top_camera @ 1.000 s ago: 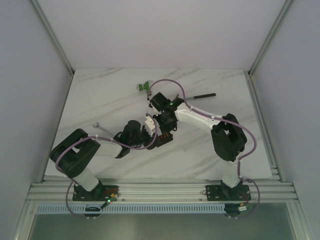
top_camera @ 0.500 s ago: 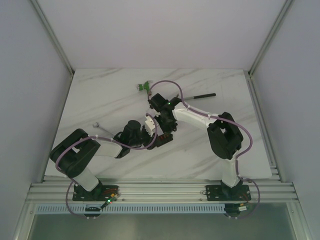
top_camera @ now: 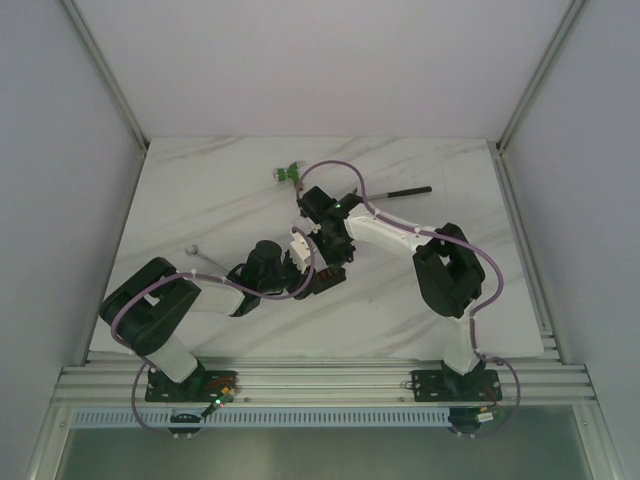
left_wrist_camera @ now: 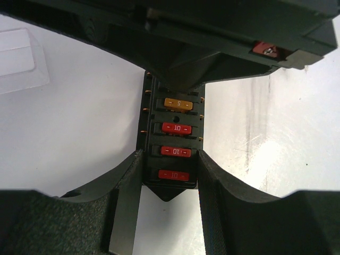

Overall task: Snap on the fuse box
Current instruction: Install the fuse at the fuse box base.

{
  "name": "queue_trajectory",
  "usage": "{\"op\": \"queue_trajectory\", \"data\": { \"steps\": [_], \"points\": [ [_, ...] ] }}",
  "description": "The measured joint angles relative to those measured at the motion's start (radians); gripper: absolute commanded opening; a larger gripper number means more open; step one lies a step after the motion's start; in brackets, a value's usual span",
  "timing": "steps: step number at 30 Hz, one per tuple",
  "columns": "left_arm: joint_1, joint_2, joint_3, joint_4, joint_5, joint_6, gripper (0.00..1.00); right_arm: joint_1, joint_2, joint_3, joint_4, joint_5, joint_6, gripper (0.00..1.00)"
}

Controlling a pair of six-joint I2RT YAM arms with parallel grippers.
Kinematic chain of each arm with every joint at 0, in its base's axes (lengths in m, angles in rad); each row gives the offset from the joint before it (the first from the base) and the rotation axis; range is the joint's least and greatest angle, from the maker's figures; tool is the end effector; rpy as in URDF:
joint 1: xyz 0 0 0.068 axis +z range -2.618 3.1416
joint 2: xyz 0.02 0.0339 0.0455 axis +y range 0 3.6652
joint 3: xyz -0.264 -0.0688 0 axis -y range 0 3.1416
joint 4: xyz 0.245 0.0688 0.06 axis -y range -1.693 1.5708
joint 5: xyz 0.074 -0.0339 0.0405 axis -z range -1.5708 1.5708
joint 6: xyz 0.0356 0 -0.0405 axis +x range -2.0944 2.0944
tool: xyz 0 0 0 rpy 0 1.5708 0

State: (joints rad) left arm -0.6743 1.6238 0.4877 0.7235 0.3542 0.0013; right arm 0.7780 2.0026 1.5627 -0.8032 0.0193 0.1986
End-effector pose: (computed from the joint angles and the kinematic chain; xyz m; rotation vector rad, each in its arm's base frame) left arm 0.2188 -0.1907 0.1371 0.8961 1.8348 -0.7805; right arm 0.2947 0.2894 0.1995 -0.8060 2.7198 0.1958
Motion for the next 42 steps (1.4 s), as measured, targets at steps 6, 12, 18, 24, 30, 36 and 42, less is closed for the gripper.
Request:
{"op": "queue_trajectory", "data": {
  "steps": [6,12,18,24,30,36,42],
  "points": [
    [0.0,0.0,0.0,0.0,-0.001,0.0,0.44,0.0,0.003,-0.003,0.0,0.001,-0.002,0.0],
    [0.0,0.0,0.0,-0.001,-0.001,0.0,0.44,0.006,0.007,-0.007,0.002,-0.003,-0.018,0.0],
    [0.0,0.0,0.0,-0.002,-0.003,0.0,0.44,0.015,0.015,-0.008,0.004,-0.003,-0.035,0.0],
    [0.0,0.0,0.0,-0.002,-0.004,0.0,0.43,0.017,0.022,-0.008,0.005,0.004,-0.038,0.0],
    [0.0,0.0,0.0,-0.003,-0.005,0.0,0.42,0.016,0.029,-0.02,0.021,0.008,-0.038,0.0],
    [-0.001,0.0,0.0,-0.003,-0.007,0.0,0.42,0.016,0.038,-0.022,0.026,0.008,-0.043,0.0],
    [-0.001,0.0,0.0,-0.003,-0.008,0.0,0.43,0.016,0.037,-0.022,0.026,0.007,-0.046,0.0]
  ]
}}
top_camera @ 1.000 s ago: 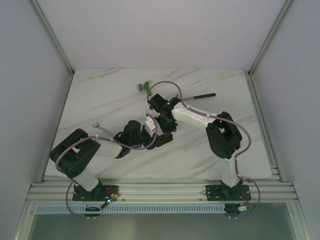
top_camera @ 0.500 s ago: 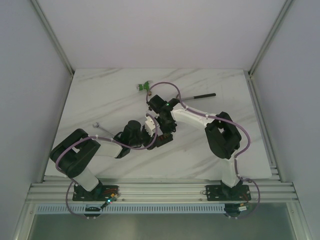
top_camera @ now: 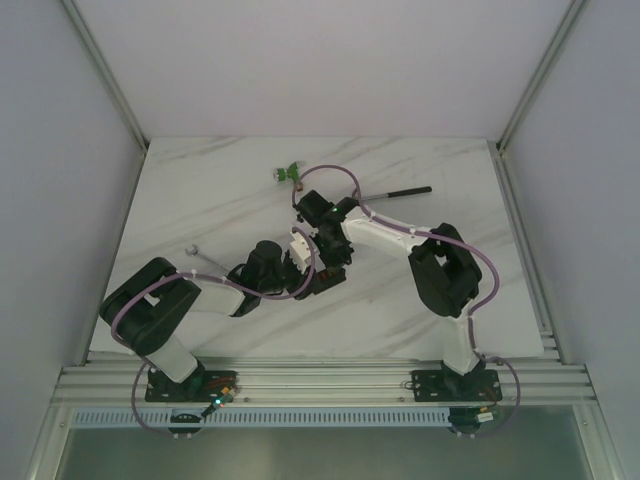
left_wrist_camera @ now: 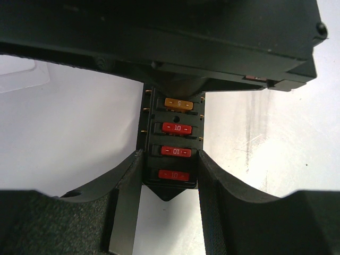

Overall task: Snap on the fuse box
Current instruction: Install the fuse at the fuse box base.

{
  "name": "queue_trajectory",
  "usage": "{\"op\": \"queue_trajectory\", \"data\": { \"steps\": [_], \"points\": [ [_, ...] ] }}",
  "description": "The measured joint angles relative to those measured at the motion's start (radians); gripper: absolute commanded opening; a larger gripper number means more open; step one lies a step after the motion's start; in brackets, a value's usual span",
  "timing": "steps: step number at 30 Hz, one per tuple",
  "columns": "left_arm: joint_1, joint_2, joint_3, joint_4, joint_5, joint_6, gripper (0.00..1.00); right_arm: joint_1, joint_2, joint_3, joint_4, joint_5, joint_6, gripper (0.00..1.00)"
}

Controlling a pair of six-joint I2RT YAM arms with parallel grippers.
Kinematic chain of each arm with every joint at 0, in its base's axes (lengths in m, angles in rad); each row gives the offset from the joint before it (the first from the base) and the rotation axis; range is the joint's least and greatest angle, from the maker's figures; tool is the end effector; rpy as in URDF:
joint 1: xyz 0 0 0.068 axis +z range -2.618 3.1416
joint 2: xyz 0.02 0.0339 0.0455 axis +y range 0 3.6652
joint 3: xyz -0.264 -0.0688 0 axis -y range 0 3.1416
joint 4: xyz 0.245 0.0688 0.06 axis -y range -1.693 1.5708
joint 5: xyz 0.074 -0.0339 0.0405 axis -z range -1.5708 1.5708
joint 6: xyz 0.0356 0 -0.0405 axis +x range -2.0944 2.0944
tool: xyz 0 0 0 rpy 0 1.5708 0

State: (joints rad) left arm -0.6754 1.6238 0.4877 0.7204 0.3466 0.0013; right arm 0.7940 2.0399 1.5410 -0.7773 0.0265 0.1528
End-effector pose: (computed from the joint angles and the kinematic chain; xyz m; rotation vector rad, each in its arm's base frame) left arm 0.2187 -0.1907 0.1368 0.8930 1.8395 -0.7735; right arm 0.2916 0.2953 0.1796 -0.8969 2.7190 0.1599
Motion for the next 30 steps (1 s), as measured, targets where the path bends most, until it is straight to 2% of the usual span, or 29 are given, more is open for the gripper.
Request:
{"op": "queue_trajectory", "data": {
  "steps": [3,12,16,19,24,30],
  "points": [
    [0.0,0.0,0.0,0.0,-0.003,0.0,0.45,0.0,-0.011,-0.003,0.003,-0.004,0.0,0.0],
    [-0.003,-0.012,0.0,-0.018,-0.003,0.001,0.54,0.0,-0.097,-0.089,0.074,-0.004,0.017,0.36],
    [-0.004,-0.025,0.0,-0.041,-0.018,0.005,0.67,0.001,-0.164,-0.106,0.05,-0.003,0.024,0.44],
    [-0.003,-0.038,0.0,-0.058,-0.042,0.011,0.74,-0.011,-0.255,-0.125,0.06,0.002,0.019,0.49],
    [-0.003,-0.067,0.001,-0.103,-0.068,0.019,0.82,-0.159,-0.351,-0.166,0.123,0.043,-0.003,0.58],
    [-0.002,-0.119,0.009,-0.143,-0.095,0.014,0.88,-0.364,-0.321,-0.209,0.23,0.066,-0.05,0.65]
  ]
}}
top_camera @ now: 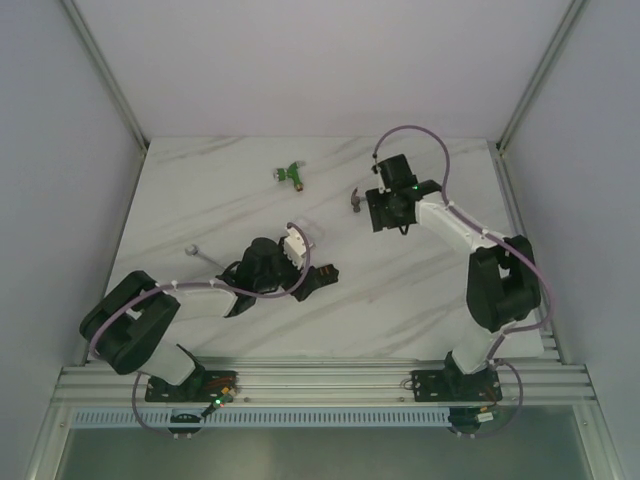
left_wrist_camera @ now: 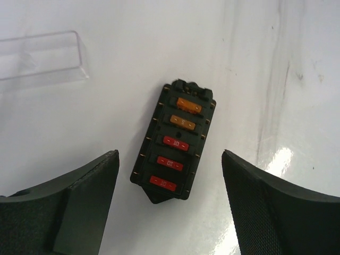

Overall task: Snap on the fuse box
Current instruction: Pick up the fuse from the center of the board.

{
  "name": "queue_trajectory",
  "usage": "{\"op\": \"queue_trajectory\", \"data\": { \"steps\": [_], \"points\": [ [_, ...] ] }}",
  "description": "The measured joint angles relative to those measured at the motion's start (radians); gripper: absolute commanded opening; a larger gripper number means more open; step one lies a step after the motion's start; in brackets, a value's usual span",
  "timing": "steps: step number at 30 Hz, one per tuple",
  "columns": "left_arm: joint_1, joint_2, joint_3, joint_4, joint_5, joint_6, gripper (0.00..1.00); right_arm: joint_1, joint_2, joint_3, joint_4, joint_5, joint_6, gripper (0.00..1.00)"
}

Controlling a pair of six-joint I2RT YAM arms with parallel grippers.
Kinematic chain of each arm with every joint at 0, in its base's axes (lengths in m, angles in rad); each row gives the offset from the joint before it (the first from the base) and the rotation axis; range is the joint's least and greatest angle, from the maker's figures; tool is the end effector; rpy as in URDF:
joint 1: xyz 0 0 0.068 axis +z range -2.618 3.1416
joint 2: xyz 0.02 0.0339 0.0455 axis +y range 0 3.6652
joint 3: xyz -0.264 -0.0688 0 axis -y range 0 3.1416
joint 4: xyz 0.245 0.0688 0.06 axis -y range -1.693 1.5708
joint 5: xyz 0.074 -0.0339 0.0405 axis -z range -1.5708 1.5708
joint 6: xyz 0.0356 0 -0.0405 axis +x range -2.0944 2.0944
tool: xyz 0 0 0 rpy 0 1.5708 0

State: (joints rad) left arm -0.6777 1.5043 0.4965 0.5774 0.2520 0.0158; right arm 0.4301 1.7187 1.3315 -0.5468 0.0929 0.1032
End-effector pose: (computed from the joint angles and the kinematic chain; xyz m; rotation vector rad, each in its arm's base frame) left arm 0.2145 -0.1841 0.1565 0.8510 1.8665 -0.6710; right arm 0.3409 0.1527 0.2497 -0.3693 2.4747 0.1051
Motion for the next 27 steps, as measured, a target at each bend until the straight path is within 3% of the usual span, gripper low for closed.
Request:
{"op": "queue_trajectory", "data": {
  "steps": [11,20,27],
  "points": [
    [0.01,-0.038,0.038,-0.013,-0.177,-0.157,0.92,-0.182,0.222,0.026,0.185,-0.108,-0.085,0.61],
    [0.028,-0.047,0.039,-0.026,-0.28,-0.28,0.97,-0.203,0.308,0.08,0.246,-0.216,-0.189,0.6],
    [0.044,-0.066,0.039,-0.026,-0.286,-0.326,1.0,-0.204,0.33,0.099,0.249,-0.254,-0.238,0.52]
  ]
}}
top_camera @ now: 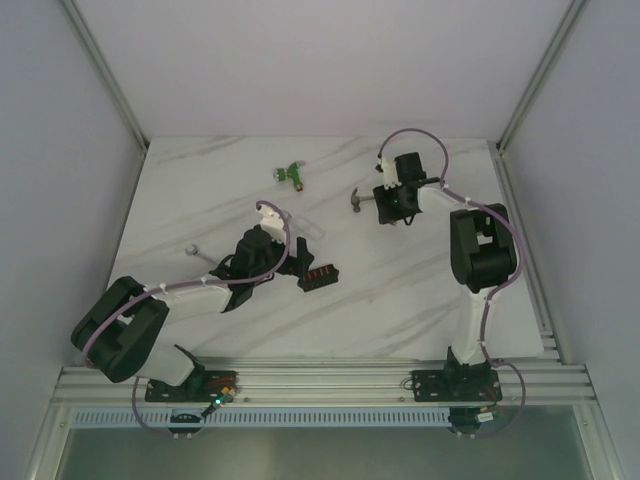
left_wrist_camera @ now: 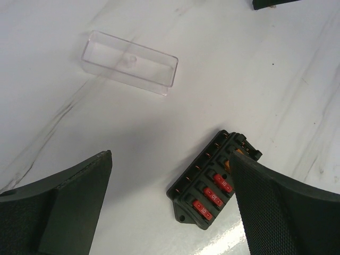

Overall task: Snap on the fuse box
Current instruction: Pick up the fuse from the center of the board.

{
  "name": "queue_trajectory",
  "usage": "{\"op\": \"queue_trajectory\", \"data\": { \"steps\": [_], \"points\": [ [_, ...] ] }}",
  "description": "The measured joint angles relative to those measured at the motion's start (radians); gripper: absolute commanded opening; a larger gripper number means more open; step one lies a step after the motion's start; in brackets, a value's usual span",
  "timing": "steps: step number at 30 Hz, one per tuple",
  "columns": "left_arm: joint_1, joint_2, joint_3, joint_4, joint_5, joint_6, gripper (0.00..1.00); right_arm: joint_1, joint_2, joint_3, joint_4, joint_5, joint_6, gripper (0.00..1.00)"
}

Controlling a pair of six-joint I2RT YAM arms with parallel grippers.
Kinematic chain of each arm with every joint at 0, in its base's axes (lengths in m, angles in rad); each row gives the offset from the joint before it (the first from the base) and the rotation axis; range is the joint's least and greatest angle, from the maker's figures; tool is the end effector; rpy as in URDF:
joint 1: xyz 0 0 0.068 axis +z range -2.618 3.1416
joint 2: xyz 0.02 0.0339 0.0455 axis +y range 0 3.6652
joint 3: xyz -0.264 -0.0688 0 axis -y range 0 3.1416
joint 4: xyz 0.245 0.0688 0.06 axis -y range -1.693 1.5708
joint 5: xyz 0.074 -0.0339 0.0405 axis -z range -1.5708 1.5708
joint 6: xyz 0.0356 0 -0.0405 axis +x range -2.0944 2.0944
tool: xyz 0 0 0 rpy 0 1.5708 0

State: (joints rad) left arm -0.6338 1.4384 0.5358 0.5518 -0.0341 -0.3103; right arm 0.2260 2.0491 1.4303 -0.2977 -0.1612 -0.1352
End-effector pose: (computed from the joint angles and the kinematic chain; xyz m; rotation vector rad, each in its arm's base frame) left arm 0.2319 -0.1690 0.1824 0.2938 1.9459 -0.5955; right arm 0.4298 0.1047 0.1680 -0.5134 2.4325 0.2388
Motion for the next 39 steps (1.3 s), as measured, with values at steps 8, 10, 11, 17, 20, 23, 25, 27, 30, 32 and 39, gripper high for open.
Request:
{"op": "queue_trajectory", "data": {
  "steps": [8,10,11,17,20,23,25,27,30,32,39],
  "points": [
    [0.006,0.0,0.0,0.0,0.008,-0.011,0.99,0.0,-0.031,-0.038,-0.027,-0.011,-0.003,0.47],
    [0.006,0.0,0.0,0.0,0.012,-0.012,0.99,0.001,-0.048,-0.059,-0.039,-0.009,-0.003,0.47],
    [0.006,0.0,0.0,0.0,0.015,-0.013,0.99,0.001,-0.053,-0.064,-0.045,-0.006,-0.003,0.46],
    [0.006,0.0,0.0,-0.008,0.023,-0.018,0.99,0.005,-0.064,-0.073,-0.068,0.017,0.01,0.49],
    [0.006,0.001,0.0,-0.01,0.023,-0.019,0.99,0.007,-0.064,-0.073,-0.063,0.04,0.043,0.5],
    [0.006,0.006,0.006,-0.021,0.023,-0.022,0.99,0.015,-0.064,-0.073,-0.057,0.074,0.091,0.5],
    [0.006,0.01,0.011,-0.026,0.023,-0.025,0.99,0.026,-0.063,-0.073,-0.056,0.102,0.121,0.5],
    [0.006,0.011,0.014,-0.029,0.023,-0.029,0.99,0.041,-0.058,-0.067,-0.057,0.132,0.149,0.49],
    [0.006,0.011,0.015,-0.033,0.023,-0.032,0.99,0.058,-0.038,-0.039,-0.063,0.172,0.185,0.48],
    [0.006,0.011,0.015,-0.037,0.023,-0.033,1.0,0.068,-0.027,-0.024,-0.065,0.201,0.208,0.47],
    [0.016,0.011,0.015,-0.042,0.023,-0.041,1.0,0.071,-0.001,0.014,-0.084,0.246,0.265,0.44]
  ]
}}
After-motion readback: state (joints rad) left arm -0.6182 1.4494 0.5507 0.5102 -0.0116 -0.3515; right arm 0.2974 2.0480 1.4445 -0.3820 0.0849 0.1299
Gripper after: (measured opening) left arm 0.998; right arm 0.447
